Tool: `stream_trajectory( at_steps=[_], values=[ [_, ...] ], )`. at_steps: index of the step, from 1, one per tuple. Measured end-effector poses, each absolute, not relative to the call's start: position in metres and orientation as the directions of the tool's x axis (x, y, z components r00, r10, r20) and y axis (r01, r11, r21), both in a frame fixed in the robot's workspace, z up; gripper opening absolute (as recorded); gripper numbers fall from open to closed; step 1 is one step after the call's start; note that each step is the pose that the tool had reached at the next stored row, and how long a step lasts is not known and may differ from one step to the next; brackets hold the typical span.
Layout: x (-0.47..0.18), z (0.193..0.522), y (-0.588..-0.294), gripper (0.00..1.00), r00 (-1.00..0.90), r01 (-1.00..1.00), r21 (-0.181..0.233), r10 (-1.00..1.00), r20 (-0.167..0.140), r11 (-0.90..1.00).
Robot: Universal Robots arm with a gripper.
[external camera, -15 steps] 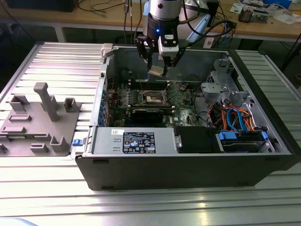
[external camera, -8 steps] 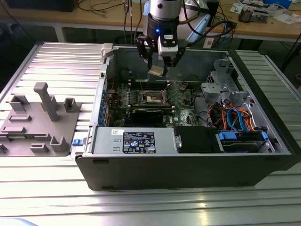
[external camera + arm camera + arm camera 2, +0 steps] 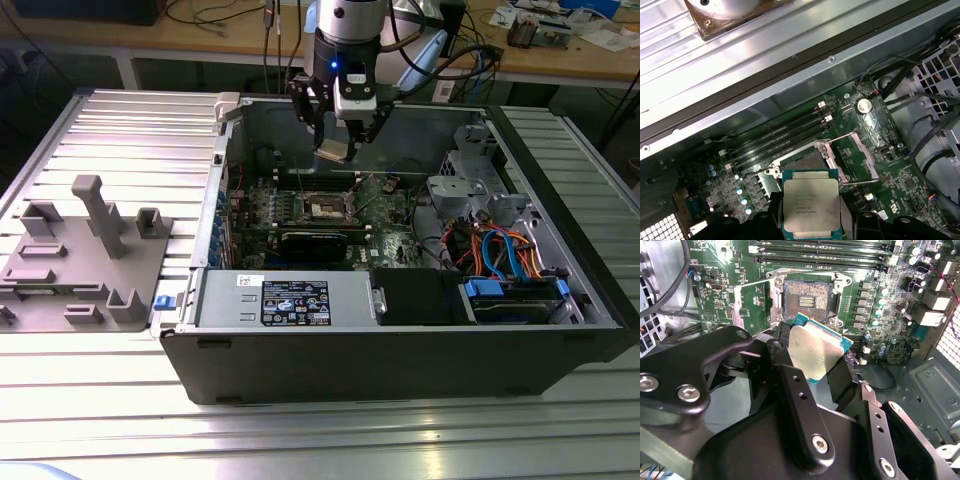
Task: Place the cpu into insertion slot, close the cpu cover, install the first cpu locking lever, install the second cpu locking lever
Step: 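Place the cpu into insertion slot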
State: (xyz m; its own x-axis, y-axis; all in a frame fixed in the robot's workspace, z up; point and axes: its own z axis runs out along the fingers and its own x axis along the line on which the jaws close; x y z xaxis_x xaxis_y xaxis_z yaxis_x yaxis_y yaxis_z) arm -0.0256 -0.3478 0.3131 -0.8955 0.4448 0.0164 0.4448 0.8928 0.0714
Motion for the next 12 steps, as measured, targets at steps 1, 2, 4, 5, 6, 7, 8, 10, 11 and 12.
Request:
stream_trajectory(
  at_steps=[1, 2, 4, 5, 6, 7, 8, 10, 11, 12],
  values=[
    [-0.0255, 0.3131, -0.3478, 0.54, -0.895, 0.446, 0.071, 0.446, 0.016, 0.892],
    [-0.0255, 0.3131, -0.3478, 0.54, -0.894, 0.448, 0.071, 0.448, 0.016, 0.891],
    [-0.0256, 0.3130, -0.3478, 0.54, -0.893, 0.450, 0.071, 0.450, 0.016, 0.890],
    [-0.0255, 0.3131, -0.3478, 0.54, -0.892, 0.452, 0.071, 0.452, 0.016, 0.889],
    [-0.0255, 0.3130, -0.3478, 0.54, -0.891, 0.453, 0.071, 0.453, 0.016, 0.889],
    [-0.0256, 0.3130, -0.3478, 0.54, -0.891, 0.454, 0.071, 0.454, 0.016, 0.888],
    [-0.0255, 0.3130, -0.3478, 0.54, -0.890, 0.457, 0.072, 0.457, 0.016, 0.887],
    [-0.0256, 0.3130, -0.3478, 0.54, -0.888, 0.459, 0.071, 0.459, 0.016, 0.886],
    [-0.0255, 0.3130, -0.3478, 0.54, -0.887, 0.461, 0.071, 0.461, 0.016, 0.884],
    [-0.0255, 0.3130, -0.3478, 0.54, -0.886, 0.463, 0.071, 0.463, 0.016, 0.884]
  ],
)
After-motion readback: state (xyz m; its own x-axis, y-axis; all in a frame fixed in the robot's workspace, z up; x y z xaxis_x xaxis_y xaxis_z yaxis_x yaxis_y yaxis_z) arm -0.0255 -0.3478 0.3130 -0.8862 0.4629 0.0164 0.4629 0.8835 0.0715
